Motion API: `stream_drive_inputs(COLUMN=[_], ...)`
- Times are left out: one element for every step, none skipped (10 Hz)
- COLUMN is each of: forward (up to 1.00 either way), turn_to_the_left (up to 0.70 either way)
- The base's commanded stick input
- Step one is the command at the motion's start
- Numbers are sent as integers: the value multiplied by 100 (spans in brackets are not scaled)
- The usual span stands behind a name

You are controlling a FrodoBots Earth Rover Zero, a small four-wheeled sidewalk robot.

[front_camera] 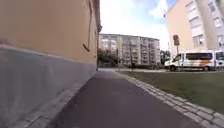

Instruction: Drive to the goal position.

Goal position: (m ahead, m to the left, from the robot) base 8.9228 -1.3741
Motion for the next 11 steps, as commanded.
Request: stream_drive_inputs(forward=[85,85,85,85,85,85,85,85,85,85,85], turn_to_the_left=[1,1,1,1,1,1,1,1,1,1,1])
